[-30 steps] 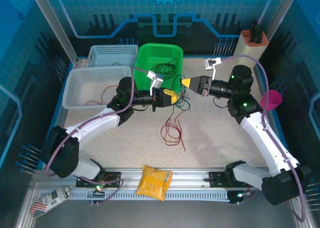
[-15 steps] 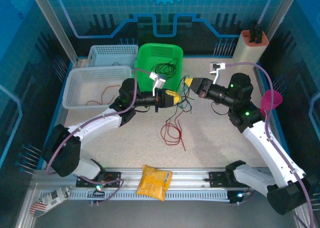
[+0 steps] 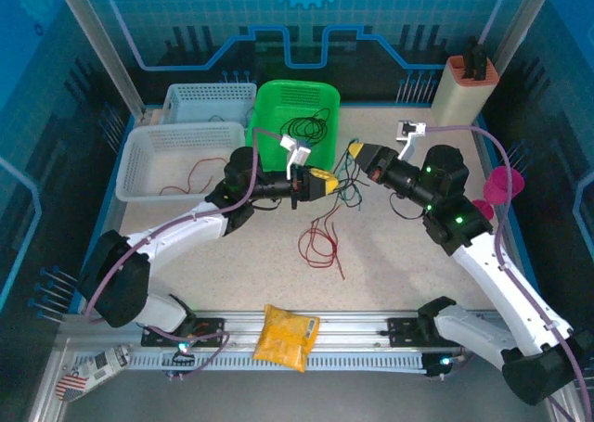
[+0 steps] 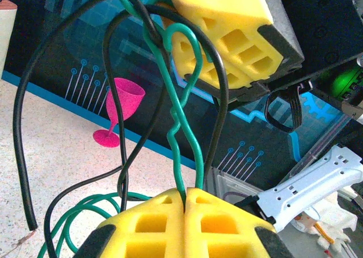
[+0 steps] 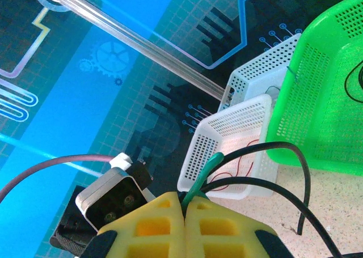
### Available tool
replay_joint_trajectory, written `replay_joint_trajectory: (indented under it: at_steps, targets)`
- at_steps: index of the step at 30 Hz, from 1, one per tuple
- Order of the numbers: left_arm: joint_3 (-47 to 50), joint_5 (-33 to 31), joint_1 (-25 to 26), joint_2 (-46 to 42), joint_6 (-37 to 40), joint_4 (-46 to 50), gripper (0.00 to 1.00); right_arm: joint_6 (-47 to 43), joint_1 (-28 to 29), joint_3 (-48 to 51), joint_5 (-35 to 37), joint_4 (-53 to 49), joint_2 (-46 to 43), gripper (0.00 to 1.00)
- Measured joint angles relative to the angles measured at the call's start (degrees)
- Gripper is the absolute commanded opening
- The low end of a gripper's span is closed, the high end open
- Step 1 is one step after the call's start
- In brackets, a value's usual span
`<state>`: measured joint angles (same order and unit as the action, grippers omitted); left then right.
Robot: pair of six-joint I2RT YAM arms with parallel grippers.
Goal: Untangle the cables
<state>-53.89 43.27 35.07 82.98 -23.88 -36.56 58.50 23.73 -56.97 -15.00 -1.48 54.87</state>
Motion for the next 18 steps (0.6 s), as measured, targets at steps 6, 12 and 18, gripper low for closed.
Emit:
replay_joint_trajectory:
  at_steps: [6, 12, 18]
  targets:
    - [-0.04, -1.18, 0.02, -0.13, 0.94, 1.6, 0.0, 0.0, -1.46, -0.09, -5.33, 2.47, 2.25, 0.0]
    - [0.15, -2.03, -1.86, -2.86, 3.82, 6.58, 0.29, -1.33, -4.68, -2.25, -12.33, 1.57, 3.85, 0.0]
    - [0.81, -1.03, -5.95, -8.48, 10.1, 17.64, 0.51, -5.57, -7.96, -7.58, -16.41, 1.25, 3.98, 0.0]
